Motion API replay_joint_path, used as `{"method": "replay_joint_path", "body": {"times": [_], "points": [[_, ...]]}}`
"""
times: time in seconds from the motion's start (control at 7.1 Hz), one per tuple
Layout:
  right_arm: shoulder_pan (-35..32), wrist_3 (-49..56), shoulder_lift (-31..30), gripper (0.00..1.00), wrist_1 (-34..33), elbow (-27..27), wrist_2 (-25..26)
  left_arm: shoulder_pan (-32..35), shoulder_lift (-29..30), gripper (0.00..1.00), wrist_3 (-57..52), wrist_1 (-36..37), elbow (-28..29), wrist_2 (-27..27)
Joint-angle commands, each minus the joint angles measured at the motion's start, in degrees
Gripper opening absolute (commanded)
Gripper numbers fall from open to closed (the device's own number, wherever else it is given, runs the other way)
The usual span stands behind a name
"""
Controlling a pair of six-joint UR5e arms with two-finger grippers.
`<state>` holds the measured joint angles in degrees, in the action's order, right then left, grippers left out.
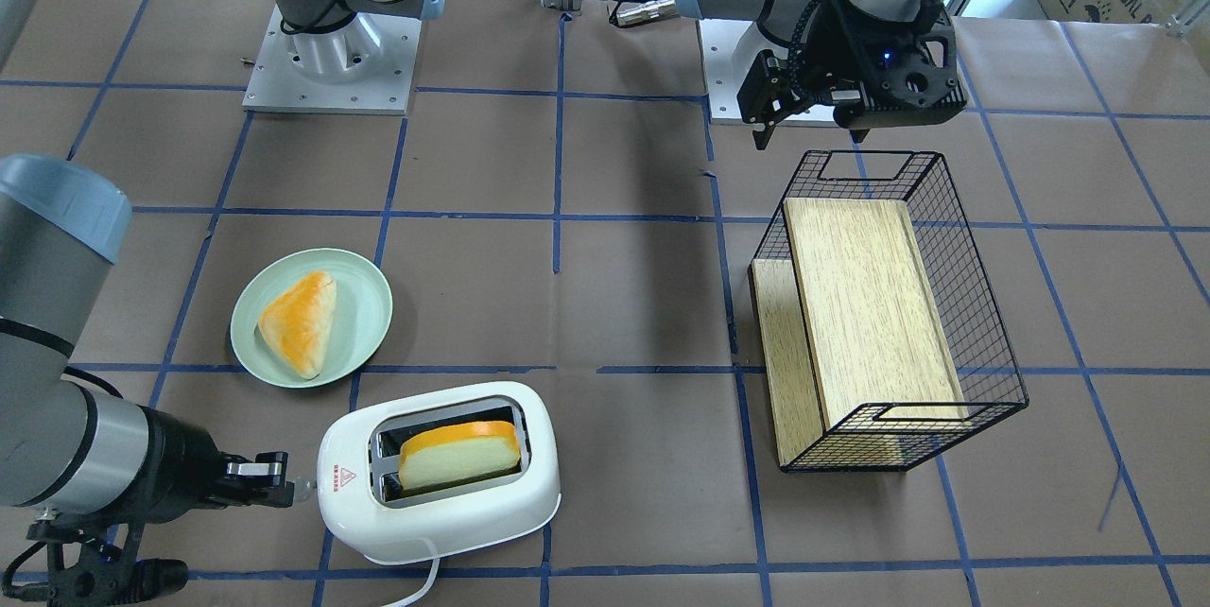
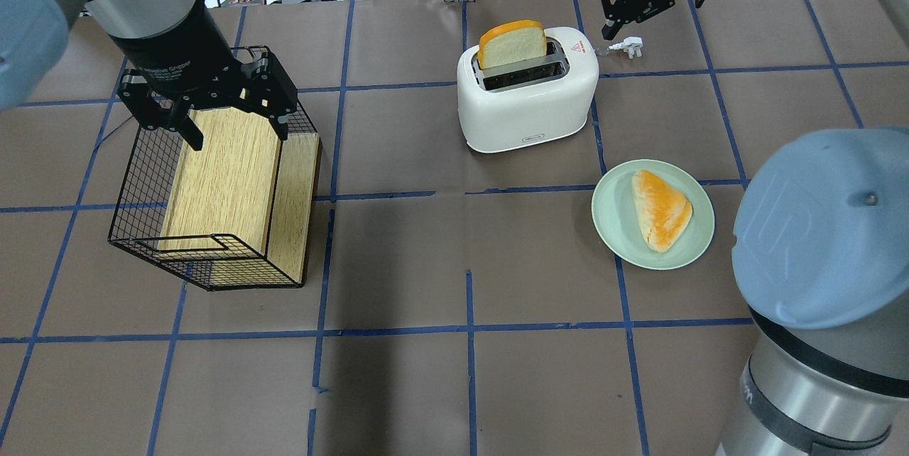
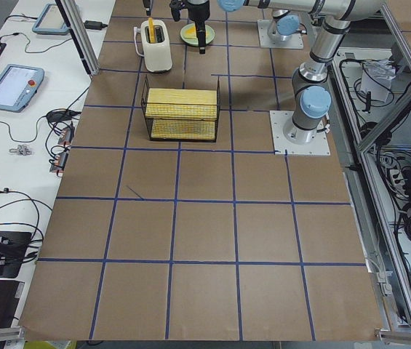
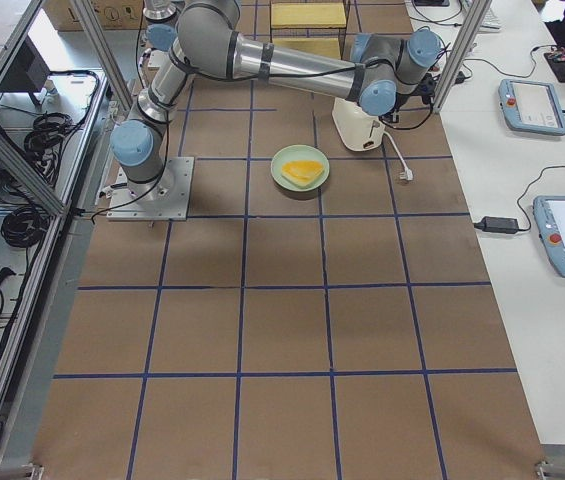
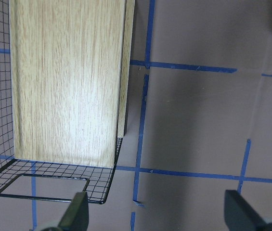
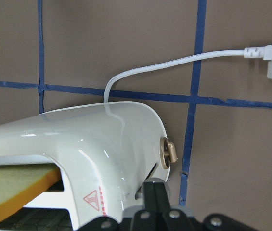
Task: Press toaster with right arm
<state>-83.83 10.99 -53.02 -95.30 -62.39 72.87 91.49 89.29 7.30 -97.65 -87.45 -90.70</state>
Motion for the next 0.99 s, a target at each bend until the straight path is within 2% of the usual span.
{"method": "replay_joint_path", "body": {"times": [0.0,0.85], "points": [[0.0,0.2,0.5,0.07,0.6,-0.1,0.0,0.0,0.0,1.00,0.0,0.0,0.0,0.0],[0.0,0.3,2.0,0.07,1.0,-0.1,0.2,0.0,0.0,1.00,0.0,0.0,0.0,0.0]]}}
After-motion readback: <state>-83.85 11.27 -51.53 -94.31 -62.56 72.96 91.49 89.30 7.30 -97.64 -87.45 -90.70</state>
